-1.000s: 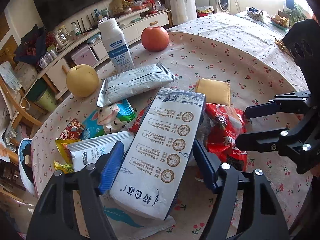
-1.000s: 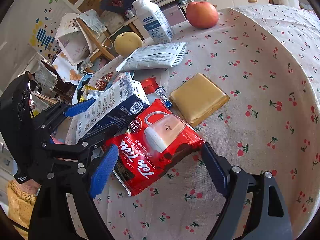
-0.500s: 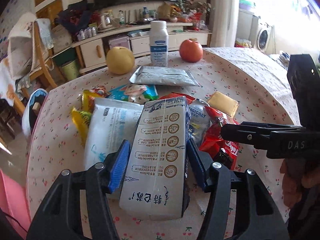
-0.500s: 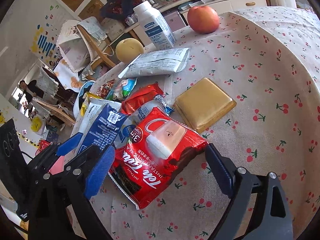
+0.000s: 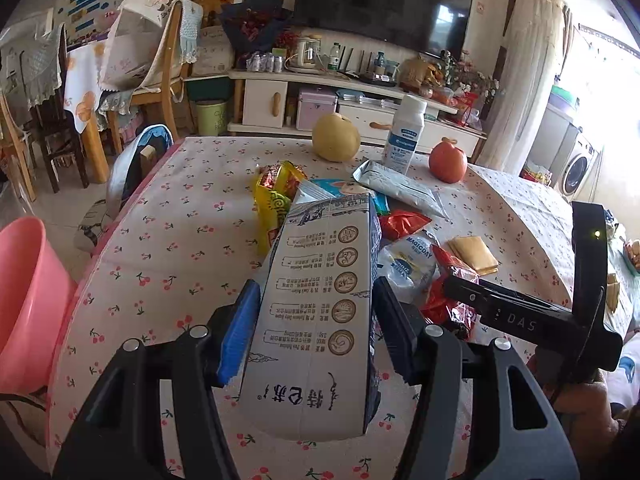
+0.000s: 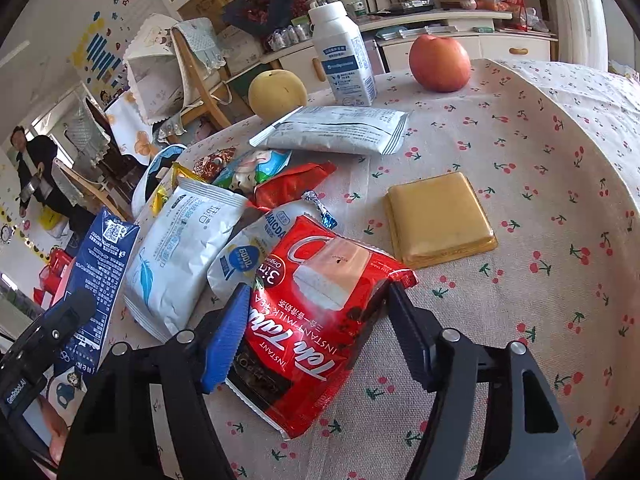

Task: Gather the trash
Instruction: 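Lift the milk carton with the left gripper while the right gripper grasps the red Teh Tarik bag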

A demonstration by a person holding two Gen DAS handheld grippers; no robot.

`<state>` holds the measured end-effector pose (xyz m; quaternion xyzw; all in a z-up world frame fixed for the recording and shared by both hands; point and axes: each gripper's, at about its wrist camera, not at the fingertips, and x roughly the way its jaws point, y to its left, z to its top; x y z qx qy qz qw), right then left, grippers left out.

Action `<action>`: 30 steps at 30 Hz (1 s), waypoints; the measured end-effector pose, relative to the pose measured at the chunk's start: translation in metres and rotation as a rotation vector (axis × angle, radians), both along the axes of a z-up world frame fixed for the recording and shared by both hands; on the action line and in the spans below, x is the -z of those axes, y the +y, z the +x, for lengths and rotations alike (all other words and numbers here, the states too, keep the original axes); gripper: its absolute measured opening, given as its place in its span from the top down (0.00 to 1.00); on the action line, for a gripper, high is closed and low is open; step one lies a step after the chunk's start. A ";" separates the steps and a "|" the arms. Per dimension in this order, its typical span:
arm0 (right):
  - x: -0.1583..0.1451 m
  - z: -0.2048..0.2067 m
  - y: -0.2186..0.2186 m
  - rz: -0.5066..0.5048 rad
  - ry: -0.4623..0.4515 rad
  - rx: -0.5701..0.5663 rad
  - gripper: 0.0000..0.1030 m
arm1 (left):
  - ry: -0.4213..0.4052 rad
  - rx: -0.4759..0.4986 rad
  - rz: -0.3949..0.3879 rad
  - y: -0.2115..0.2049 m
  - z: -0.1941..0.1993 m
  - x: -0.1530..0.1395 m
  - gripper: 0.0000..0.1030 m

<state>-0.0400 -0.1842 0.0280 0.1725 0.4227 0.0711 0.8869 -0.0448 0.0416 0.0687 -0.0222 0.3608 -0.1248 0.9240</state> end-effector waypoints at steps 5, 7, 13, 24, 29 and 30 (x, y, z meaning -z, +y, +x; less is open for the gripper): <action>-0.003 -0.003 0.008 -0.032 -0.014 -0.032 0.44 | 0.015 -0.019 -0.044 0.013 0.006 0.005 0.42; -0.005 -0.004 0.012 -0.046 -0.023 -0.040 0.47 | 0.010 -0.023 -0.055 0.016 0.006 0.004 0.42; -0.009 -0.010 0.023 -0.082 -0.050 -0.062 0.52 | 0.019 -0.049 -0.096 0.032 0.008 0.005 0.43; -0.026 -0.023 0.038 -0.121 -0.102 -0.073 0.54 | 0.056 -0.063 -0.168 0.058 0.009 0.006 0.45; -0.034 -0.027 0.041 -0.130 -0.122 -0.067 0.54 | 0.124 -0.073 -0.142 0.053 0.010 0.020 0.34; -0.035 -0.027 0.042 -0.128 -0.121 -0.069 0.54 | 0.142 -0.074 -0.140 0.050 0.011 0.023 0.31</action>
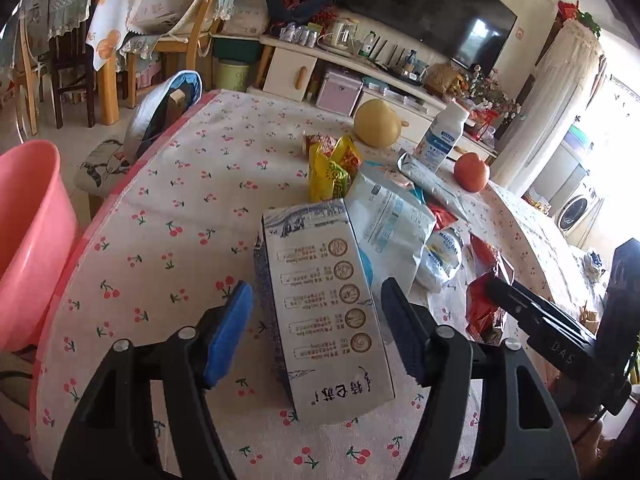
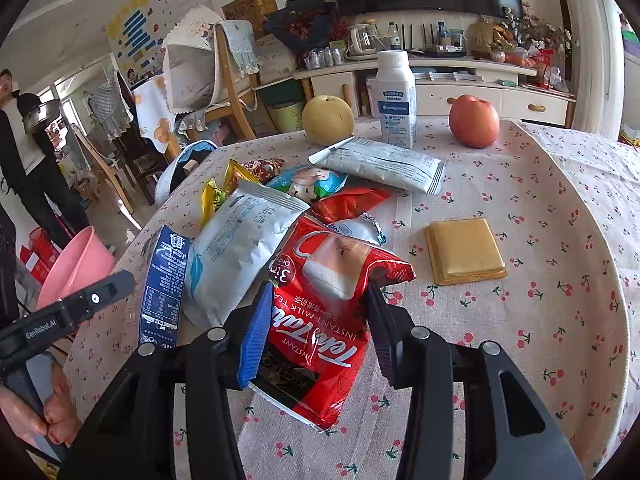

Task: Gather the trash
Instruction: 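Lift the milk carton with the left gripper while the right gripper grasps the red Teh Tarik bag, then carry both items to the pink bucket and release them inside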

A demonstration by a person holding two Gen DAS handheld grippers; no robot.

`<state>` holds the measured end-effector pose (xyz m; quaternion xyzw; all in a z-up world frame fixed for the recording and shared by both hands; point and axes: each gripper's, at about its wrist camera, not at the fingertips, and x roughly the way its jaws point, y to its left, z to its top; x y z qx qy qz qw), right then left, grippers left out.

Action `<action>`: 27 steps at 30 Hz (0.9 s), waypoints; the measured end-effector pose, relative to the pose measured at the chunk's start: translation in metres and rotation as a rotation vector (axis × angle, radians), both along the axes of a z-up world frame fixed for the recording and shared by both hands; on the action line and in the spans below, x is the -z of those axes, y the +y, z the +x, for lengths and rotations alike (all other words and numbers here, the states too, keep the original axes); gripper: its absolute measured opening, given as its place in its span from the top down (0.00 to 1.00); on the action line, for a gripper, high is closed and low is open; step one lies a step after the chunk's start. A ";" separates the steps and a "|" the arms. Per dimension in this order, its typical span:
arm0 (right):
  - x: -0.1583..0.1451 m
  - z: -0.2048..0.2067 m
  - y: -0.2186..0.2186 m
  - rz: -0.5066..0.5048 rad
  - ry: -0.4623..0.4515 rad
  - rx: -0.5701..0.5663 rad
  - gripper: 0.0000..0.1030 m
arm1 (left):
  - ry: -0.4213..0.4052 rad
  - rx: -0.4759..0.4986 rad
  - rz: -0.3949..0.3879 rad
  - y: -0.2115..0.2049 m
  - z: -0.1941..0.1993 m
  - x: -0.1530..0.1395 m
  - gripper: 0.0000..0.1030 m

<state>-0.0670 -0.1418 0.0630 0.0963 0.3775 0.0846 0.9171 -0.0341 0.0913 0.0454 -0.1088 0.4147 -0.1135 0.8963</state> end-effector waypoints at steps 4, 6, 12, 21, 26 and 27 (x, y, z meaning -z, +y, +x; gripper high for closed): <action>0.000 -0.002 0.009 -0.009 0.000 -0.022 0.54 | 0.024 0.025 0.061 -0.016 0.003 0.012 0.28; -0.001 -0.004 0.014 -0.016 -0.001 -0.032 0.54 | 0.036 0.018 0.085 -0.018 0.005 0.018 0.29; -0.007 -0.009 0.021 -0.020 -0.014 -0.043 0.54 | 0.025 -0.005 0.043 -0.008 0.005 0.015 0.42; -0.019 -0.015 0.041 -0.019 -0.033 -0.068 0.54 | -0.016 -0.052 -0.035 0.013 -0.001 -0.002 0.43; -0.029 -0.016 0.063 -0.009 -0.044 -0.102 0.54 | -0.078 -0.130 -0.053 0.036 -0.009 -0.021 0.43; -0.031 -0.016 0.069 -0.009 -0.046 -0.110 0.54 | -0.095 -0.153 -0.056 0.043 -0.012 -0.025 0.43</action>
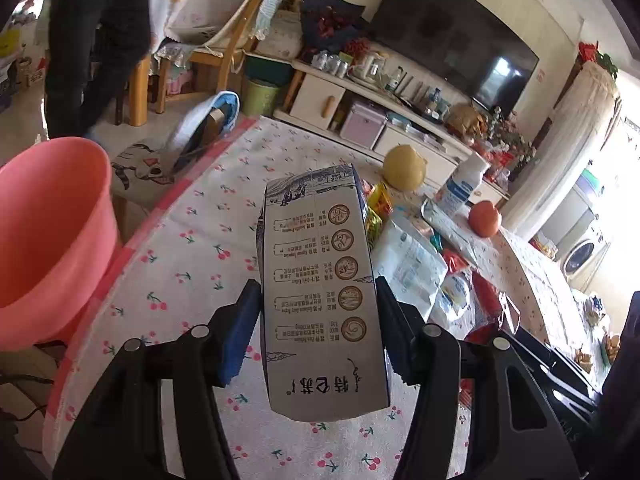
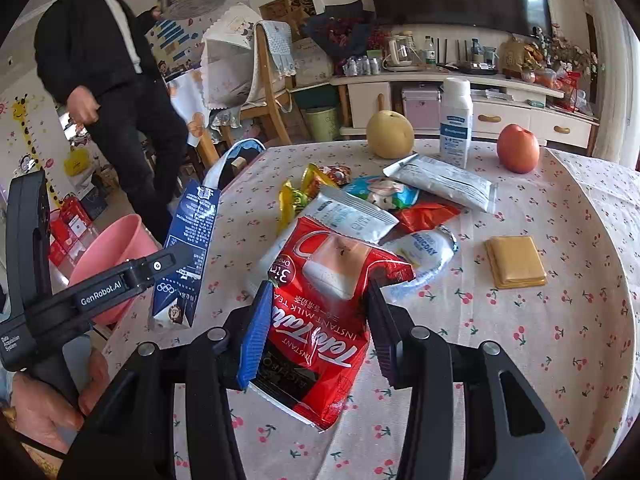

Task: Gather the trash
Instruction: 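Carry both items to the pink bucket and release them inside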

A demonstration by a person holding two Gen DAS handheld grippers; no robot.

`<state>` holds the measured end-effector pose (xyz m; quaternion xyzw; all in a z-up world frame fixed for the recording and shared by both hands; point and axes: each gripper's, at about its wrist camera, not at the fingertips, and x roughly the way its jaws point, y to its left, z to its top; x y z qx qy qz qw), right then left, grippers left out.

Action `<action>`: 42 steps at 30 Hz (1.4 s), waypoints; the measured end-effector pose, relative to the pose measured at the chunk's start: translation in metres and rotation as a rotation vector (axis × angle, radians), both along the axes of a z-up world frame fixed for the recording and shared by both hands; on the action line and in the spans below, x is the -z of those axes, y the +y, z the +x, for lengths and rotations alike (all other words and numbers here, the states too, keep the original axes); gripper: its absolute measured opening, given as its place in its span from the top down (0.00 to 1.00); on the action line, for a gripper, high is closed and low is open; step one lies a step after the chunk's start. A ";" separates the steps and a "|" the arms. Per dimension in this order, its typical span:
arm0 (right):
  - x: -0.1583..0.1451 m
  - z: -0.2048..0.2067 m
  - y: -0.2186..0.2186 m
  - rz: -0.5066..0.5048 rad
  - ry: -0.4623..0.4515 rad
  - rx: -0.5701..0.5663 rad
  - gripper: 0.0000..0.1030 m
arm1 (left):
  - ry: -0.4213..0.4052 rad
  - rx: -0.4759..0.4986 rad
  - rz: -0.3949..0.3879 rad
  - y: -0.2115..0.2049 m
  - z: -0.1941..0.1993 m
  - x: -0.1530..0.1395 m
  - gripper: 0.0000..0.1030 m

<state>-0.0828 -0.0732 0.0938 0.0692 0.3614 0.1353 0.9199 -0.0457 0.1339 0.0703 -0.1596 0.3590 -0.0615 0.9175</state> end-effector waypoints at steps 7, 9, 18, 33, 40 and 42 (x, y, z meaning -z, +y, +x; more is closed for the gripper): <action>-0.015 0.013 0.056 0.031 -0.017 -0.096 0.54 | -0.085 -0.198 -0.023 0.056 -0.013 -0.024 0.43; -0.021 0.019 0.076 0.037 -0.021 -0.134 0.54 | -0.099 -0.262 -0.035 0.075 -0.015 -0.029 0.43; -0.043 0.050 0.171 0.083 -0.032 -0.313 0.54 | -0.091 -0.513 -0.120 0.157 -0.025 -0.031 0.43; -0.025 0.084 0.262 0.139 0.042 -0.437 0.54 | 0.011 -0.679 -0.287 0.236 -0.031 -0.004 0.43; -0.009 0.095 0.274 0.196 0.097 -0.459 0.47 | 0.059 -0.697 -0.308 0.244 -0.026 0.007 0.41; -0.010 0.094 0.270 0.207 0.089 -0.446 0.38 | 0.066 -0.708 -0.304 0.246 -0.025 0.008 0.33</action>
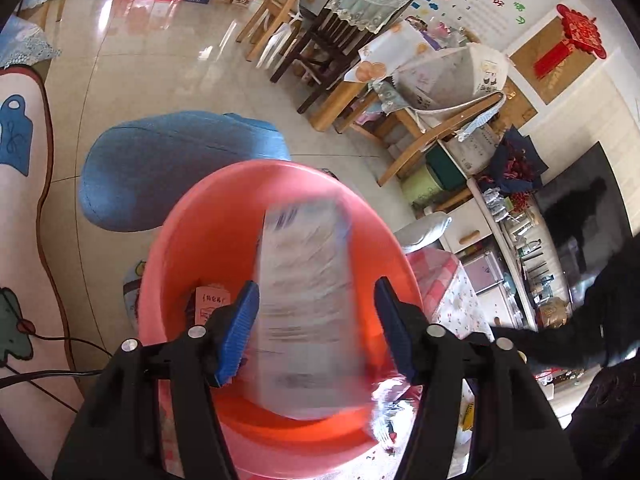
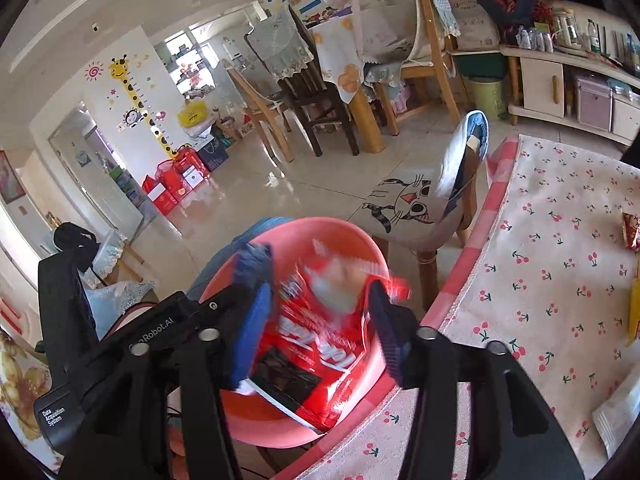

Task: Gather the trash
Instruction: 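Carry both items to the pink bucket and release them inside, then bring both tools back over the table toward the remaining packets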

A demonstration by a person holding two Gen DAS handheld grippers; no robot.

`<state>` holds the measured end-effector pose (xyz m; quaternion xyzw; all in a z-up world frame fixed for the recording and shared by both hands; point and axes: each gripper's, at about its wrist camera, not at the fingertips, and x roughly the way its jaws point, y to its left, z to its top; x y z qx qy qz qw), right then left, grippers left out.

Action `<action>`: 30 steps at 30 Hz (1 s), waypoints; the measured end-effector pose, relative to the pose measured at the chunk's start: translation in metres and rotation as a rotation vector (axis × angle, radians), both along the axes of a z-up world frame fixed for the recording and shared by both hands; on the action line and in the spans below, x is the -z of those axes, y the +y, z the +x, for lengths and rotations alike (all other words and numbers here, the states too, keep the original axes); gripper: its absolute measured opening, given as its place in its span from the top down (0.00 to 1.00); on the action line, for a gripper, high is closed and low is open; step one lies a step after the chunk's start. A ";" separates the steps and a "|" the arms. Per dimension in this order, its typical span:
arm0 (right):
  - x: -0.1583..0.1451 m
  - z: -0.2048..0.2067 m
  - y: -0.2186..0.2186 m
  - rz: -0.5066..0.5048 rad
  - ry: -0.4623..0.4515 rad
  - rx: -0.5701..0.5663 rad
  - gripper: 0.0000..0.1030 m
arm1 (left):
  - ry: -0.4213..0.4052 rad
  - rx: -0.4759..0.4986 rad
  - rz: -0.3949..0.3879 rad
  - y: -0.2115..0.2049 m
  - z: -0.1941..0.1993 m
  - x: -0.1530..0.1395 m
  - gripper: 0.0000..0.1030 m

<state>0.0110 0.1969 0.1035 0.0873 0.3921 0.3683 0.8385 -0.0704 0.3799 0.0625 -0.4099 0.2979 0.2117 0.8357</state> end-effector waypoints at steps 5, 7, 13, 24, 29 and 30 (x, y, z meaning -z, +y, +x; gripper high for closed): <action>-0.005 -0.013 -0.023 -0.007 -0.028 0.070 0.28 | -0.009 -0.005 0.045 -0.008 0.000 0.000 0.25; -0.006 -0.020 -0.036 -0.023 -0.033 0.104 0.25 | -0.017 0.008 0.070 -0.013 0.005 -0.002 0.23; -0.007 -0.049 -0.088 -0.108 -0.072 0.215 0.13 | -0.098 0.068 0.200 -0.039 0.011 -0.015 0.14; -0.006 -0.097 -0.195 -0.211 -0.117 0.403 0.10 | -0.195 0.302 0.281 -0.113 0.015 -0.027 0.11; -0.008 -0.120 -0.233 -0.245 -0.155 0.482 0.09 | -0.132 0.400 0.323 -0.154 0.018 -0.023 0.10; -0.008 -0.125 -0.241 -0.250 -0.160 0.497 0.09 | -0.120 0.424 0.331 -0.161 0.018 -0.022 0.10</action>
